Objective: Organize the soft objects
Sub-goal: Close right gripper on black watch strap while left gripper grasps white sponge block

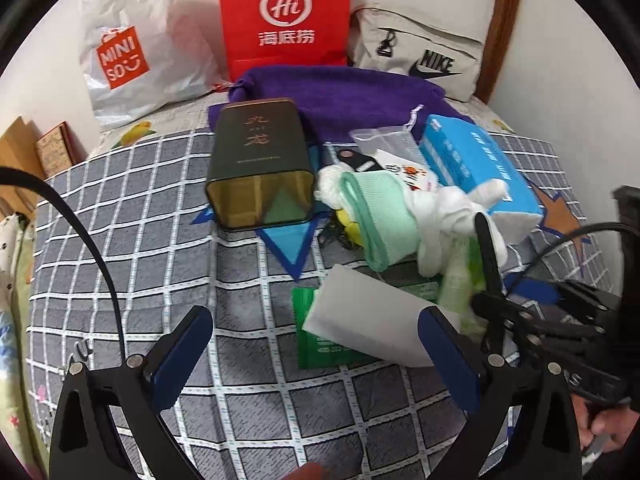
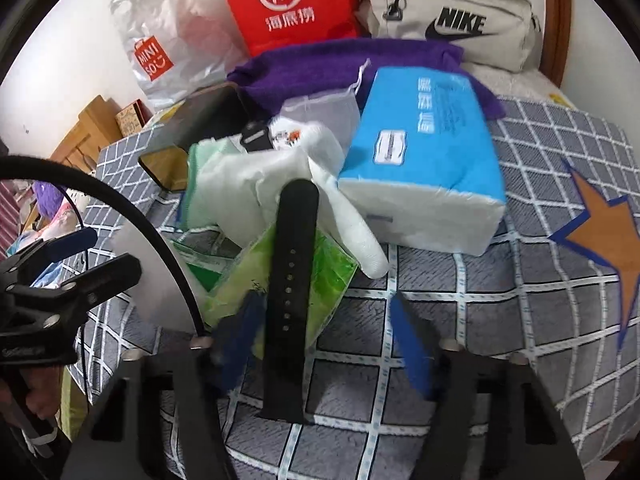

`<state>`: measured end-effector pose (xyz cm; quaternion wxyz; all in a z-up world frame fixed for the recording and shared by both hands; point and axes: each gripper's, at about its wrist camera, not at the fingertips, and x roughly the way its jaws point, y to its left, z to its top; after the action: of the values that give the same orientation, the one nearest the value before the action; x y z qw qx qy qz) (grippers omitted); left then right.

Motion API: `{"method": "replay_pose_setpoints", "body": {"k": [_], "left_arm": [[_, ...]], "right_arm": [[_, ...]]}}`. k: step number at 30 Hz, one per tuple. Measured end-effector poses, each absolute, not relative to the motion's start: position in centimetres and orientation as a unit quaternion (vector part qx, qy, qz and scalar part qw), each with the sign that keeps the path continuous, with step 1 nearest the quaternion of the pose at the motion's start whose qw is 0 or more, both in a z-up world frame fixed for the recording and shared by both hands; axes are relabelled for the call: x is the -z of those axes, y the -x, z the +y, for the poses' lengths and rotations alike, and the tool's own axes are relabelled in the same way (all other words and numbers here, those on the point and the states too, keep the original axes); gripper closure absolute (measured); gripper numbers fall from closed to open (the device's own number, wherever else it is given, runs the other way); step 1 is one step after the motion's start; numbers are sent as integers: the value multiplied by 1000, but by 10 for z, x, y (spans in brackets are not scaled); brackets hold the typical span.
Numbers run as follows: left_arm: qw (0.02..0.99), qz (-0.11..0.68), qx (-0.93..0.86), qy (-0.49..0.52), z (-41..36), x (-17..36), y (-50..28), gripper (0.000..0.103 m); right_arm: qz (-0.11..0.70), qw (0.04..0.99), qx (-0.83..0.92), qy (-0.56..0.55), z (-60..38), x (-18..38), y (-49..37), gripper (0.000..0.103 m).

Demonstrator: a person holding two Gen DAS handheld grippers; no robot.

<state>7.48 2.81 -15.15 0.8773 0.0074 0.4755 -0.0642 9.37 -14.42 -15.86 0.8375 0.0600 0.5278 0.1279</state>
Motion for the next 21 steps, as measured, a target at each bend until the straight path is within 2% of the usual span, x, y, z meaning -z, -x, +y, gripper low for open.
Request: {"method": "replay_pose_setpoints", "body": {"k": [2,9,16,21], "left_arm": [[878,474,68,-10,27,151,-73,0],[886,455,83,-37,26,144,-60,0],[880,457,129,-18,23,162,-63,0],[878,452,154,24,28,171,-66,0]], "right_arm": [[526,833,-148,-84,-147,162,-94,63],[511,841,-164,-64,-147,151,-86,72],[523,828,-179,-93,-154,162,-91,69],[512,836,-179,-84,-149,168,-92,59]]}}
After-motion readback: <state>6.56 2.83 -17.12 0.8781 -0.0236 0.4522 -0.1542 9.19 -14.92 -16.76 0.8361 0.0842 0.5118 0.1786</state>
